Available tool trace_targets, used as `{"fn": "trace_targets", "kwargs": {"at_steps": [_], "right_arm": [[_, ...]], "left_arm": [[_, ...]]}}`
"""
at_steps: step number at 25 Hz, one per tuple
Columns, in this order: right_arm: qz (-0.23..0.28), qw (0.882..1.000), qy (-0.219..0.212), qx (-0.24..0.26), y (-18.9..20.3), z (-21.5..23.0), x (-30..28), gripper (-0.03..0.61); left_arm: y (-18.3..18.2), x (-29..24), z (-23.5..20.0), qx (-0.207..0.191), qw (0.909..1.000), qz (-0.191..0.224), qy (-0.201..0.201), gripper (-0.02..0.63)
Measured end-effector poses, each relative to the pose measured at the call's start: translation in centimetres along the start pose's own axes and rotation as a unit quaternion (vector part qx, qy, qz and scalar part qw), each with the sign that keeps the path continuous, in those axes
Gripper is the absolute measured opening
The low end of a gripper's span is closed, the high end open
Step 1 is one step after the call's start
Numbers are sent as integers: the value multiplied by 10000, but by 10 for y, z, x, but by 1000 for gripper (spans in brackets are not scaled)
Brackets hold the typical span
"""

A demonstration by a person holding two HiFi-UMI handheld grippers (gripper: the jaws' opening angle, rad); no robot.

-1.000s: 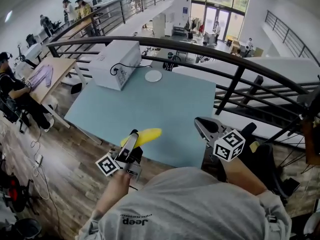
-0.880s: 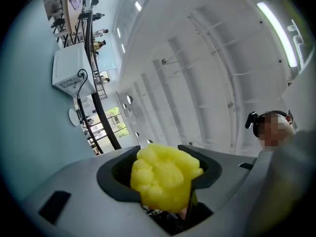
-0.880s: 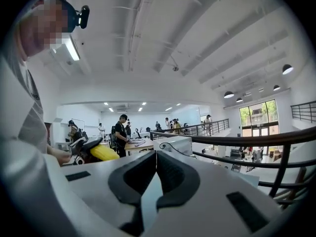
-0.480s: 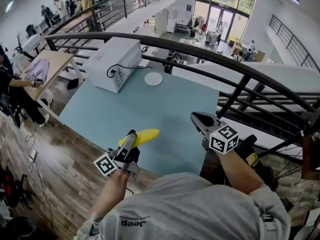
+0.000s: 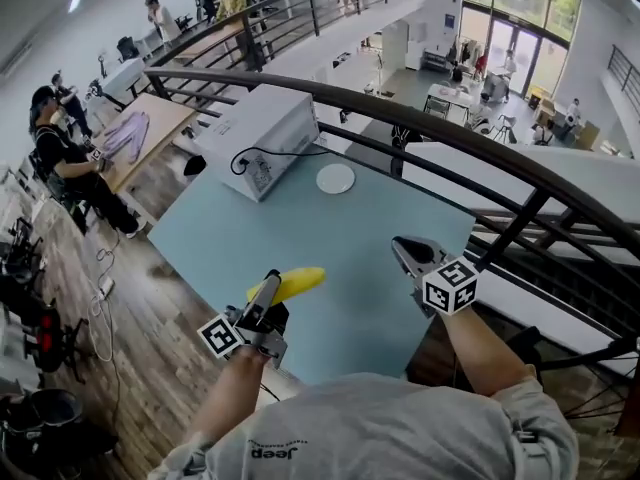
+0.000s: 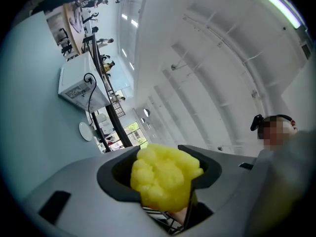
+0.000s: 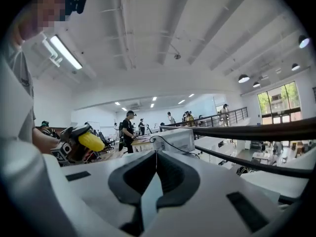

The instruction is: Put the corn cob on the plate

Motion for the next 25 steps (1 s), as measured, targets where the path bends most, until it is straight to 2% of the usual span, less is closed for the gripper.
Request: {"fn": "trace_targets", "kwargs": {"at_steps": [6,11,16,25], "right_arm": [[-307,9982,477,-210,47,44,-33,18],[-503,9957,769,-78,54,73,-58,18],[-577,9956,738,48,58,96,-106,17],[-626,9964,455,339,54,132,-170,18]], "left_arm": [[-27,-10,-67,-146,9993,-276,-221,250],[-45,-44,-111,-188,9991,-345,-152,250],[-60,-68,-164,-160,9990,-340,-236,250],[-73,-128,-232,-283,9979,-384,-445,250]]}}
Point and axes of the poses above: the fingertips, and each gripper's own axes: x backward along the fingers, z to its right, y out of its underside, the point moved 5 cm from there along x, backward along the fingers, and after that the axes turned 7 degrees about y, right-handed, at the moved point
